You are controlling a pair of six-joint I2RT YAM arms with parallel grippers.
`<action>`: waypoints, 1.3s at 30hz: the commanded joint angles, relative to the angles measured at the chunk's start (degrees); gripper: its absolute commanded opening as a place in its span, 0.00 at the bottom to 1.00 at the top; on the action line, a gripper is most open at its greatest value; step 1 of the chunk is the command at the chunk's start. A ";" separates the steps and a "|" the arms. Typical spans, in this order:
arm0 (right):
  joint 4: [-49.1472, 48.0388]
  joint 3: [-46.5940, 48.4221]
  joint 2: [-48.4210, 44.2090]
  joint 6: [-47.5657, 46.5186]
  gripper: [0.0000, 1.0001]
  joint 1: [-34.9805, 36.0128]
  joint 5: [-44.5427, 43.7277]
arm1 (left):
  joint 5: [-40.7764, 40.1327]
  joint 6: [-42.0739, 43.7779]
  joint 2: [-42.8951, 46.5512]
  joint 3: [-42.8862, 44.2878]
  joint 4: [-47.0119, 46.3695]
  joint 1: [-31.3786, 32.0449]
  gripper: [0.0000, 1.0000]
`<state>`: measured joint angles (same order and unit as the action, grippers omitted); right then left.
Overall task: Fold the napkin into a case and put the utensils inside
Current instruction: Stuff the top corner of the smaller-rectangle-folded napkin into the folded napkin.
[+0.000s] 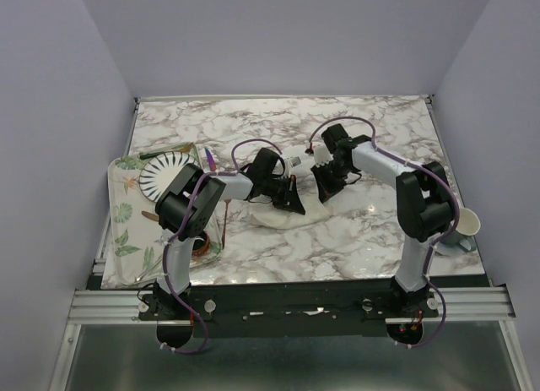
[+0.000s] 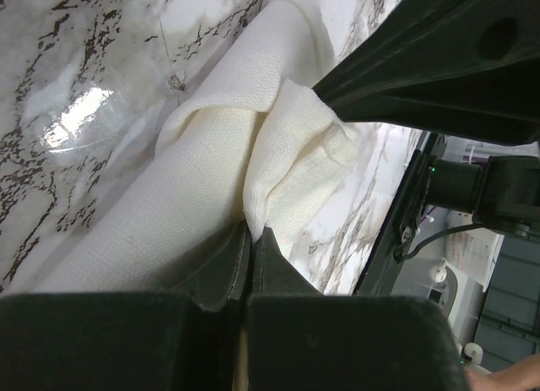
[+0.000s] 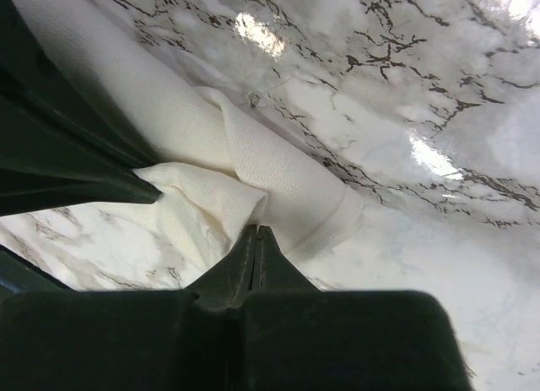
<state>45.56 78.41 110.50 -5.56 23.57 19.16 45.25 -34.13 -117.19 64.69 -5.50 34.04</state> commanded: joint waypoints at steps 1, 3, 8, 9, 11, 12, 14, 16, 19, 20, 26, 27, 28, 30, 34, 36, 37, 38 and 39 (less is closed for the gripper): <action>-1.53 1.74 -3.18 -0.33 0.01 0.24 -1.23 | -5.18 1.96 -2.79 -1.32 3.74 -0.82 0.00; -1.09 1.92 -3.36 -0.41 0.01 0.16 -1.05 | -5.26 1.96 -2.79 -1.32 3.83 -0.82 0.00; -1.00 1.57 -3.71 -0.94 0.01 0.07 -1.58 | -5.79 2.22 -2.78 -1.05 5.41 -1.08 0.00; -1.09 1.66 -3.54 -1.29 0.00 0.07 -1.41 | -5.88 2.31 -2.61 -1.14 5.41 -1.17 0.00; -0.83 2.36 -2.14 -1.64 0.01 0.07 0.61 | -5.53 2.23 -2.61 -1.32 5.06 -1.17 0.00; -0.13 2.79 -1.43 -1.91 0.01 0.07 1.05 | -5.44 2.14 -2.52 -1.40 4.88 -1.17 0.00; -0.03 3.24 -0.38 -2.08 0.01 0.16 1.32 | -4.74 1.87 -2.52 -1.93 3.57 -1.26 0.00; -0.73 2.89 0.86 -2.00 0.07 0.16 0.01 | -4.21 1.70 -2.52 -2.19 3.30 -1.17 0.00; -2.49 2.54 1.21 -2.00 0.15 0.07 -1.22 | -4.21 1.61 -2.70 -2.20 3.04 -1.43 0.00; -2.93 2.62 1.47 -2.00 0.15 0.07 -1.23 | -4.12 1.61 -2.70 -2.28 2.95 -1.35 0.00; -3.29 2.89 3.50 -3.14 0.23 0.16 -0.09 | -3.95 1.61 -3.14 -1.76 2.95 -1.43 0.00; -3.11 2.71 3.50 -3.05 0.25 0.16 0.44 | -3.86 1.61 -3.14 -1.67 3.04 -1.43 0.00; -3.11 2.62 3.24 -3.05 0.29 0.24 1.14 | -3.95 1.61 -3.22 -1.67 3.04 -1.43 0.00; -3.02 2.36 2.18 -2.79 0.32 0.42 2.90 | -3.95 1.52 -3.22 -1.58 3.04 -1.43 0.00; -2.93 2.27 1.91 -2.96 0.37 1.12 3.52 | -3.77 1.43 -3.66 -0.97 3.21 -1.43 0.00; -3.11 2.36 2.18 -3.22 0.39 1.21 3.34 | -3.77 1.43 -3.93 -0.70 3.30 -1.43 0.00; -3.20 2.36 2.35 -3.49 0.39 1.47 2.99 | -3.86 1.43 -3.93 -0.61 3.39 -1.43 0.00; -3.37 2.19 2.53 -3.49 0.39 1.56 1.95 | -3.95 1.43 -3.93 -0.61 3.39 -1.43 0.00; -3.90 2.10 2.62 -3.58 0.39 1.56 1.50 | -4.03 1.43 -3.93 -0.61 3.39 -1.43 0.00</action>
<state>43.31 80.42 113.10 -8.19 24.21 20.64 46.46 -34.68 -117.69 64.77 -5.74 33.12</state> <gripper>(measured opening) 0.389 0.017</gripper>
